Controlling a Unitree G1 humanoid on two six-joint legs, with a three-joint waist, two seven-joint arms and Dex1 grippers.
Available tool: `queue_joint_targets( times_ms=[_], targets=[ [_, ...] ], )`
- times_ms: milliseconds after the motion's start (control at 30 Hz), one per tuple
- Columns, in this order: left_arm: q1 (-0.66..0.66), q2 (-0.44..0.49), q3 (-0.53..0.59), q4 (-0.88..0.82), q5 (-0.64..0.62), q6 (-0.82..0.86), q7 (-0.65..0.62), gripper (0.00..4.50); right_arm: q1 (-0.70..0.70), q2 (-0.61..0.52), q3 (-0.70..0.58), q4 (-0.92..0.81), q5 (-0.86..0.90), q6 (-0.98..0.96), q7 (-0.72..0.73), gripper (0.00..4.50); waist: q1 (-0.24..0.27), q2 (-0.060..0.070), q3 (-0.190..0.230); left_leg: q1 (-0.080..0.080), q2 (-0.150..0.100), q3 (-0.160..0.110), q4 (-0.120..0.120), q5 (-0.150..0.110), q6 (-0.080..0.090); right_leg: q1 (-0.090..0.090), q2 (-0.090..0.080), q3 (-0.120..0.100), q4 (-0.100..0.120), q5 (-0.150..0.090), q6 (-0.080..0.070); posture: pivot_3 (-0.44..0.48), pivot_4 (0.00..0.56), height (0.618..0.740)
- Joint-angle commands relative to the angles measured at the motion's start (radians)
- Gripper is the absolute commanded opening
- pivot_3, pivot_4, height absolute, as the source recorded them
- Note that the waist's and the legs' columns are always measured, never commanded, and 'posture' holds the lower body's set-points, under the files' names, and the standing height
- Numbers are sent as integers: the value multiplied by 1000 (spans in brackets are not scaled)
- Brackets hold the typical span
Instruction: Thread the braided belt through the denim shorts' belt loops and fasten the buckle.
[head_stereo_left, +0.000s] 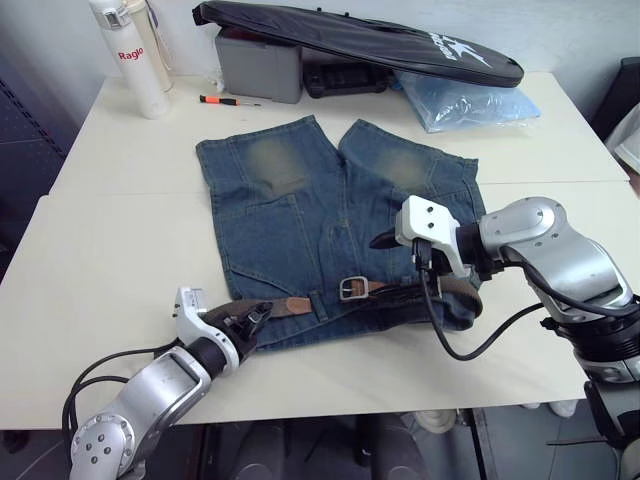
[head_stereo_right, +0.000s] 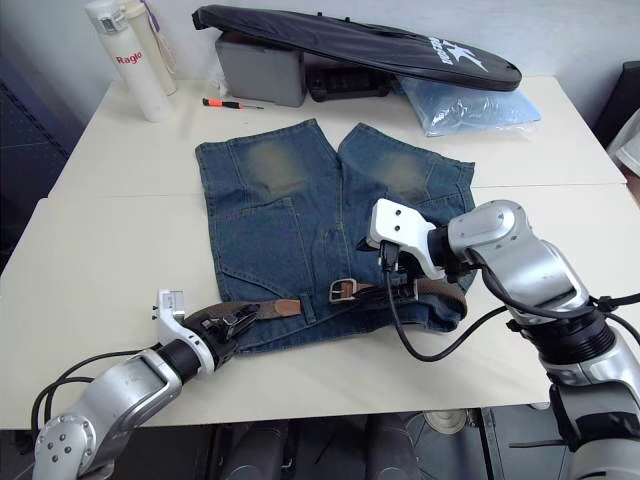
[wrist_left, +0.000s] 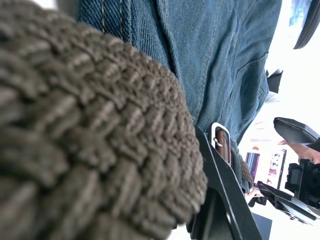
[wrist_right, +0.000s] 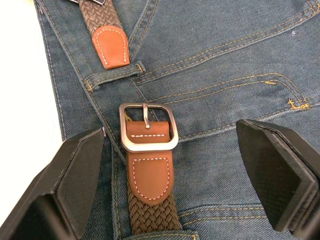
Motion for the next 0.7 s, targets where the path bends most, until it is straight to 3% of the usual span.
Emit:
queue_joint_targets(
  times_ms=[33, 267, 533, 700],
  targets=[
    [-17, -20, -35, -45, -8, -23, 32, 0, 1, 5, -11, -13, -5, -21, -3, 4491, 0, 0, 0, 0, 0, 0, 0, 0, 0, 0, 0, 0, 0, 0, 0, 0, 150, 740],
    [-44, -71, -106, -38, -8, -34, 52, 0, 2, 9, -9, -10, -18, -27, -6, 4491, 4, 0, 0, 0, 0, 0, 1, 0, 0, 1, 0, 0, 0, 0, 0, 0, 150, 740],
    [-22, -72, -110, -53, -8, -40, 55, 0, 4, 6, -7, -8, -20, -28, -5, 4491, 1, 0, 0, 0, 0, 0, 1, 0, 0, 1, 0, 0, 0, 0, 0, 0, 150, 740],
    [-25, -139, -135, -23, -8, -67, 48, 0, 3, 7, -3, -11, -22, -28, -6, 4491, 2, 0, 0, 0, 0, 0, 2, 0, 0, 1, 0, 0, 0, 0, 0, 0, 150, 740]
  ],
)
